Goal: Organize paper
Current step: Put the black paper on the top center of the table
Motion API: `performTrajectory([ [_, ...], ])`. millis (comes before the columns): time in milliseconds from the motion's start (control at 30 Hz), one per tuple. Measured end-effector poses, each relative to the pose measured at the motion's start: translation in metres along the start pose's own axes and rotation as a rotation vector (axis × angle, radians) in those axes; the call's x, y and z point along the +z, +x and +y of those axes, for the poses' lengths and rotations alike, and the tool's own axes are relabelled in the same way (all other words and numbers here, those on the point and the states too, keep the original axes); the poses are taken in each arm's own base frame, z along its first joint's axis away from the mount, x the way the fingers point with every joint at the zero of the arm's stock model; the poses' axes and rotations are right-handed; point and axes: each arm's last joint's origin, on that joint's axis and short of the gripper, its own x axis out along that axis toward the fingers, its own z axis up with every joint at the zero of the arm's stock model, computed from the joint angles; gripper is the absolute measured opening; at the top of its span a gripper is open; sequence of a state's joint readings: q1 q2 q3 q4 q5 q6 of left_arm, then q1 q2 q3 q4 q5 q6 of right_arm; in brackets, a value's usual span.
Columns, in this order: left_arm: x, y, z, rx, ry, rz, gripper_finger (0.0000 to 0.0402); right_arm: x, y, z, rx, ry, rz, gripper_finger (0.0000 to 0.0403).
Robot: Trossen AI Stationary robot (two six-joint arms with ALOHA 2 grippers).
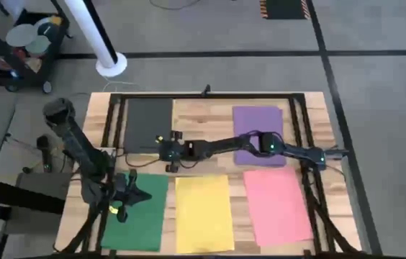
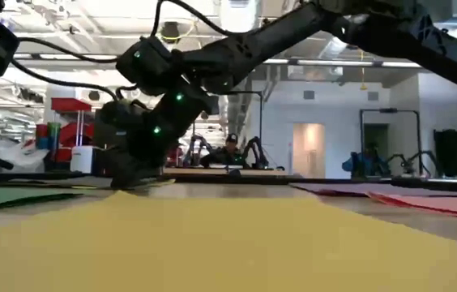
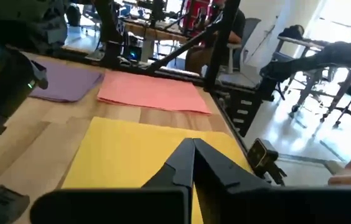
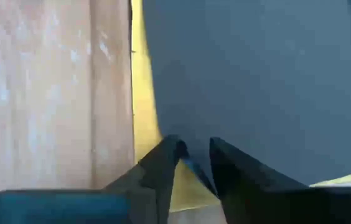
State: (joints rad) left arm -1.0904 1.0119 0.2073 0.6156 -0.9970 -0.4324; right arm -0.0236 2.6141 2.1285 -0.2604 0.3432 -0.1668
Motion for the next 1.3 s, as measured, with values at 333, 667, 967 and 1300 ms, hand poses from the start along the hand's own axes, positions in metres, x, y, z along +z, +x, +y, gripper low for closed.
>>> performTrajectory([
  [333, 0.0, 0.0, 0.0, -0.001, -0.012, -0.001, 0.0, 0.038, -0.029, 0.011, -0.026, -0.106, -0.046, 0.0002],
  [667, -0.001, -0.004, -0.003, -0.028, -0.031, 0.006, 0.0, 0.035, -0.065, 0.004, -0.048, -0.2, 0.234, 0.0],
  [967, -0.001, -0.005, -0.004, -0.023, -0.036, 0.003, 0.0, 0.021, -0.097, 0.014, -0.08, -0.273, 0.464, 0.0],
  [1300, -0.001, -0.005, -0.004, -0.023, -0.035, 0.003, 0.0, 0.004, -0.124, 0.03, -0.087, -0.374, 0.654, 0.0],
])
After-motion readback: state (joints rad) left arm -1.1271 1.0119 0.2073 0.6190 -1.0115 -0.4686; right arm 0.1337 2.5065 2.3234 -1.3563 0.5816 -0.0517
